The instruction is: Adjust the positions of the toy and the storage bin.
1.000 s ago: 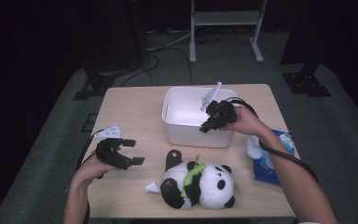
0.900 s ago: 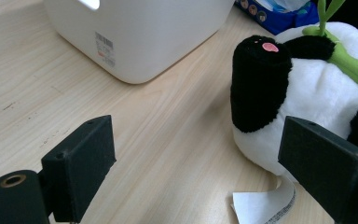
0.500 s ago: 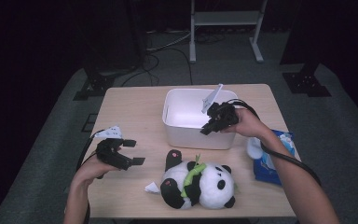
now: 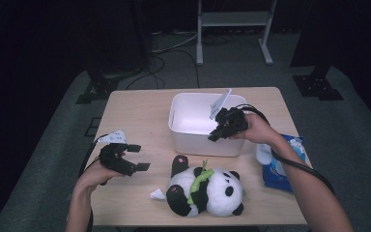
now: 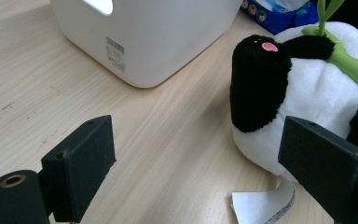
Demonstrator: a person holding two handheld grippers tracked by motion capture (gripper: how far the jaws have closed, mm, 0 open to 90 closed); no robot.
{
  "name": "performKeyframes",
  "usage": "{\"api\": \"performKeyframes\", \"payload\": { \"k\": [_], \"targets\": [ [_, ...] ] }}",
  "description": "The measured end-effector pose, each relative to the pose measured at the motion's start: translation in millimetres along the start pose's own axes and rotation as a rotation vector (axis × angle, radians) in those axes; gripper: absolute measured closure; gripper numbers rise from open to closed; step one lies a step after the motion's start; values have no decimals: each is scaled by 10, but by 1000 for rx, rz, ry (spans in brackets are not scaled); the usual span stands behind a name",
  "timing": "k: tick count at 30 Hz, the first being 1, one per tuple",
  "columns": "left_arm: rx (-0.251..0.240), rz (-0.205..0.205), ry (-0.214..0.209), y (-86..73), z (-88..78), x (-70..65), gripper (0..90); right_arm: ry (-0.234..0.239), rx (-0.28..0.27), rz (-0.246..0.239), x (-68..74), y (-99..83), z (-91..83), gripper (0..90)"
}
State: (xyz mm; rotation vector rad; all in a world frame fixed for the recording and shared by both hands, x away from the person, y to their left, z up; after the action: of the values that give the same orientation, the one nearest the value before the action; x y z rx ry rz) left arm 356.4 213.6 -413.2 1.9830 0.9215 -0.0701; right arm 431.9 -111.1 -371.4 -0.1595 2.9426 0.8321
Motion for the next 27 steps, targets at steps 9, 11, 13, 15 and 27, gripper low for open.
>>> {"api": "performKeyframes", "payload": {
  "k": [9,11,13,15,27],
  "targets": [
    [-1,-2,0,0,-3,1,95,8,-3,-18,35,13,5,851],
    [-2,-2,0,-1,-5,2,95,12,-2,-13,50,17,4,850],
    [-1,-3,0,-2,-5,4,95,12,-2,-18,55,18,4,850],
    [-2,-4,-1,-3,-6,8,95,14,0,-19,65,19,3,850],
    [6,-10,0,-22,11,26,95,6,-49,25,84,37,-93,679]
  ]
}}
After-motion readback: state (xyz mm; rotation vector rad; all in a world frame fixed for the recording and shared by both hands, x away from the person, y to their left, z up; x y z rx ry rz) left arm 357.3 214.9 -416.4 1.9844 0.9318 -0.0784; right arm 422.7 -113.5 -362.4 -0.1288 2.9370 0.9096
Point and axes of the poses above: each handheld gripper's, and its own axes: z roughly forward along the jaws, y roughly out of its top, x roughly to its left, the point moved 4 cm from there along z, roughly forward along the jaws, and after that the axes turned 15 degrees about -z, right-handed, at the moved point
